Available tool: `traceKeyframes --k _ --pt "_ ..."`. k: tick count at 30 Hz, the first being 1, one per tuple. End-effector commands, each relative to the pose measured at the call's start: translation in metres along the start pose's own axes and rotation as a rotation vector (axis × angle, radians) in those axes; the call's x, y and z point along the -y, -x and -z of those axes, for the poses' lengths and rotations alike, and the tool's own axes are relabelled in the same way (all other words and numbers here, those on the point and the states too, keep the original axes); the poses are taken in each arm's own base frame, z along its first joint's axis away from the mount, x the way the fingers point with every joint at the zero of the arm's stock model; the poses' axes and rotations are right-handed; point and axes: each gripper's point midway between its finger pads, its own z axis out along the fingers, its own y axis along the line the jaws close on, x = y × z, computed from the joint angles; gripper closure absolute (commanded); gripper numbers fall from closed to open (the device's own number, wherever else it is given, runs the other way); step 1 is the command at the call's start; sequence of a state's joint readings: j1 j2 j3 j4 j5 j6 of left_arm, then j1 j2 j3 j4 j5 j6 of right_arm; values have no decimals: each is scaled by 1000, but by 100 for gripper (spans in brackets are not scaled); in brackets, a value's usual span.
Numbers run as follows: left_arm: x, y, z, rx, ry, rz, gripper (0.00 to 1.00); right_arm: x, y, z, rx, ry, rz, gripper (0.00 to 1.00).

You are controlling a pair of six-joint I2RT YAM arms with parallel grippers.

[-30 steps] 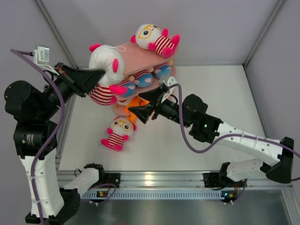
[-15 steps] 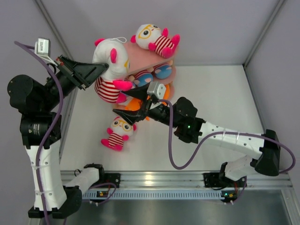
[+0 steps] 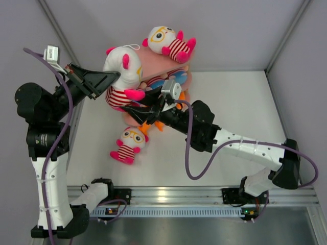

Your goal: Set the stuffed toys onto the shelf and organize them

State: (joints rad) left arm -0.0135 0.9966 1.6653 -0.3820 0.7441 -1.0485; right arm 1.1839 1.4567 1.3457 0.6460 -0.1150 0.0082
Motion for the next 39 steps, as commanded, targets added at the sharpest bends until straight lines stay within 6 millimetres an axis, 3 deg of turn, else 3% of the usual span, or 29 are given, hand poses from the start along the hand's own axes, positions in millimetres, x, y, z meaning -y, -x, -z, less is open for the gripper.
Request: traceKeyframes --k 1,2,5,7,9,10,11,12,13,14,15,16,17,18,20,21,23,24,28,29,31,32,35,39 --pt "1 4 0 27 -20 -50 100 -9 72 -7 183 24 -40 61" --pt "-1 4 0 25 -17 -50 100 -10 76 -6 189 27 -40 64" --pt "-2 5 -1 30 -16 -56 100 -6 76 -6 170 7 -46 95" --pt "0 8 -1 39 -21 -97 97 0 71 -7 114 -28 -37 100" --pt "0 12 0 59 -16 -162 68 14 57 -8 5 -99 -7 100" --pt "2 15 2 75 -17 -278 32 29 51 -5 -151 -153 75 100" --pt "-6 22 4 109 34 -330 15 42 28 -8 -264 -203 111 100" --pt "-13 27 6 132 77 -398 4 65 71 -11 -250 -320 151 100" --pt "-24 38 11 169 150 -552 2 76 37 10 -465 -350 209 100" --pt "-48 40 18 164 269 -571 2 97 12 11 -564 -407 250 100" --pt "-74 67 34 272 467 -613 2 115 50 15 -542 -501 287 100" --pt "-92 78 47 292 593 -684 2 126 48 22 -598 -532 342 100" --pt "-106 86 59 313 696 -709 2 139 25 34 -712 -561 388 100" --pt "-122 100 81 354 857 -764 2 153 30 44 -732 -634 434 100" --pt "-137 99 97 356 950 -789 2 170 31 54 -767 -690 526 100" --pt "-142 96 103 348 974 -802 2 178 16 66 -832 -730 579 100" --pt "-153 83 106 310 979 -804 2 188 15 70 -866 -768 668 100" --pt "-163 74 108 283 987 -797 2 196 24 70 -852 -826 697 100" --pt "-175 58 103 225 958 -784 2 209 26 57 -896 -828 899 100" --pt "-176 56 102 217 953 -783 2 211 18 52 -916 -826 943 100" --pt "-179 56 104 218 961 -778 2 218 24 50 -963 -864 1070 100" --pt "-180 57 106 220 966 -778 2 221 10 47 -1005 -863 1116 100" --pt "-180 57 105 216 963 -779 2 231 -2 48 -1105 -894 1238 100" --pt "-180 58 108 218 978 -792 2 233 -18 46 -1129 -870 1245 99"
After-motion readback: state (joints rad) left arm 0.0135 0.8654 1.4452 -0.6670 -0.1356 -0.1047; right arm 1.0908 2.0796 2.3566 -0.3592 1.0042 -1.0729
